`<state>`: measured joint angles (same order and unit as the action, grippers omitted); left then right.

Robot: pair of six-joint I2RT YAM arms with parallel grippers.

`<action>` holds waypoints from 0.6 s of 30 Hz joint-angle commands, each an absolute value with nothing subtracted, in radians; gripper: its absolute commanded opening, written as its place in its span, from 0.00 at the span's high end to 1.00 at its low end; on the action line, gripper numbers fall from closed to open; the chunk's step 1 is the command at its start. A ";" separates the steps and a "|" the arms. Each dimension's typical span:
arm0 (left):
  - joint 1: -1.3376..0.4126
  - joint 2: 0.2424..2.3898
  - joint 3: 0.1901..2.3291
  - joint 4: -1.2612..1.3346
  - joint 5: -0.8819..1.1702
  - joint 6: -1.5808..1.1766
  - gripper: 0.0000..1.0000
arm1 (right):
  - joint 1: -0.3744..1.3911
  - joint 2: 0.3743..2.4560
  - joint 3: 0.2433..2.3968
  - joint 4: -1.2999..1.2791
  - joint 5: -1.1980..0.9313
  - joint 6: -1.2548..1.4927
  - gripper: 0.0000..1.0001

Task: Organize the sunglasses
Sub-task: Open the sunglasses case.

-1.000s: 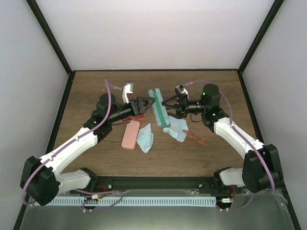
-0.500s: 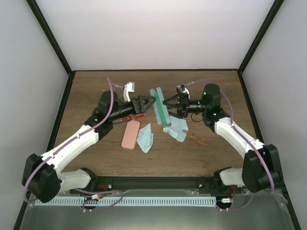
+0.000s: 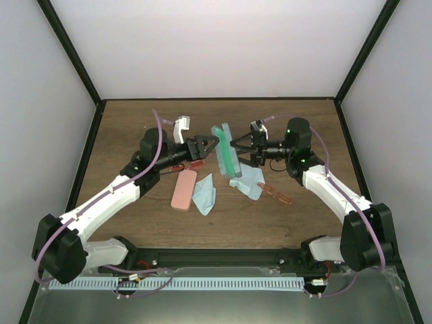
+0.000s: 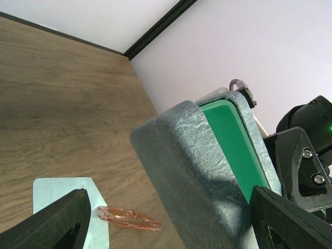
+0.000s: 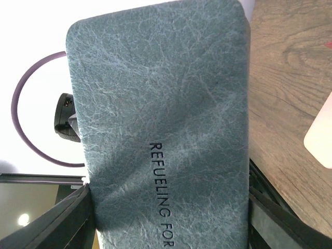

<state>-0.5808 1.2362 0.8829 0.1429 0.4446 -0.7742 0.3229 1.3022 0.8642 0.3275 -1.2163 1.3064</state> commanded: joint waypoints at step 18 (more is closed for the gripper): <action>-0.581 1.305 0.826 -0.173 0.406 -0.667 0.15 | 0.309 1.253 0.968 0.387 -1.266 1.170 0.87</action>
<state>-0.5739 1.2827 0.8490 -0.0200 0.4210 -0.7139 0.3035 1.2995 0.8867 0.3122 -1.2190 1.2423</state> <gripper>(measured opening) 0.850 0.692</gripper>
